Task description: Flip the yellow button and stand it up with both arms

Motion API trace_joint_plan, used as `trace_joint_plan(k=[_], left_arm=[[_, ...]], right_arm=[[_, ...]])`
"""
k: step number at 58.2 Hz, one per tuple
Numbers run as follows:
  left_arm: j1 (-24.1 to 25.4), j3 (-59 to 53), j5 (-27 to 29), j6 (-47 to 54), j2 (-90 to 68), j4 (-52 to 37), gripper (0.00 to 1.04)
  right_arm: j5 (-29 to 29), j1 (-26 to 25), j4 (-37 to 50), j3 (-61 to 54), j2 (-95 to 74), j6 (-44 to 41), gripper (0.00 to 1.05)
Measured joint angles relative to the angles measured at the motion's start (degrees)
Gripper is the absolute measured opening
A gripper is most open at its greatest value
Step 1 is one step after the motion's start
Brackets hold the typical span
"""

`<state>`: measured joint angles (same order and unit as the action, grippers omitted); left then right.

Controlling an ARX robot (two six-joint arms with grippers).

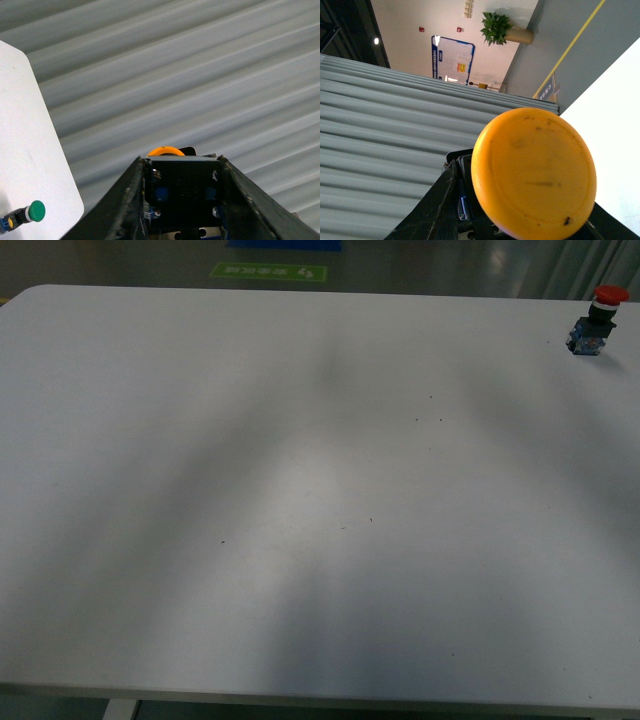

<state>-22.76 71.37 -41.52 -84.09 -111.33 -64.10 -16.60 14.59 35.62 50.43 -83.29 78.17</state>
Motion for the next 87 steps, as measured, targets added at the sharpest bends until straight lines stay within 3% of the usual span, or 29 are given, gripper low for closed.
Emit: trace_joint_plan(k=[8, 15, 43, 45, 48, 49, 50, 53, 56, 63, 69, 74, 87], left_arm=[[0.0, 0.0, -0.4, 0.2, 0.0, 0.0, 0.8], [0.0, 0.0, -0.4, 0.3, 0.0, 0.0, 1.0], [-0.2, 0.0, 1.1, 1.7, 0.1, 0.4, 0.98], [-1.2, -0.2, 10.0, 6.2, 1.3, 5.5, 0.93], [-1.7, -3.0, 28.6, 19.5, 5.0, 16.2, 0.84], [-1.7, -3.8, 30.2, 20.9, 5.9, 18.0, 0.82], [-1.7, -5.9, 37.4, 27.8, 7.7, 20.7, 0.79], [-1.3, -11.9, 49.7, 42.2, 12.1, 22.9, 0.7], [0.0, -17.6, 57.6, 54.9, 16.1, 21.7, 0.61], [4.2, -28.3, 59.9, 73.1, 23.7, 17.8, 0.41], [6.9, -35.9, 58.1, 78.7, 28.1, 15.6, 0.25], [8.5, -43.2, 54.8, 81.7, 32.5, 13.9, 0.05], [13.9, -55.9, 50.2, 83.2, 44.0, 12.7, 0.04]], right_arm=[[0.2, -0.4, 0.4, 0.4, -0.2, 0.0, 0.41], [0.2, -0.6, 0.4, 0.4, -0.5, 0.0, 0.41], [0.4, -1.8, -0.2, 0.6, -0.6, -0.7, 0.4], [0.4, -2.0, -0.2, 0.6, -0.6, -0.8, 0.4], [0.4, -2.2, -0.3, 0.6, -0.6, -1.0, 0.4], [0.4, -2.2, -0.3, 0.6, -0.6, -1.1, 0.4], [0.4, -2.3, -0.3, 0.6, -0.6, -1.2, 0.4], [0.2, -2.6, -0.3, 0.5, -0.7, -1.4, 0.4], [0.3, -3.1, -0.3, 0.5, -0.7, -1.5, 0.4], [0.3, -3.9, -0.3, 0.3, -0.7, -1.7, 0.4], [-0.4, -4.0, -0.3, 0.0, -0.7, -1.7, 0.4], [-0.9, -4.3, -0.3, -0.1, -0.7, -1.8, 0.4], [-0.9, -4.9, 0.0, -0.5, -0.7, -1.9, 0.4]])
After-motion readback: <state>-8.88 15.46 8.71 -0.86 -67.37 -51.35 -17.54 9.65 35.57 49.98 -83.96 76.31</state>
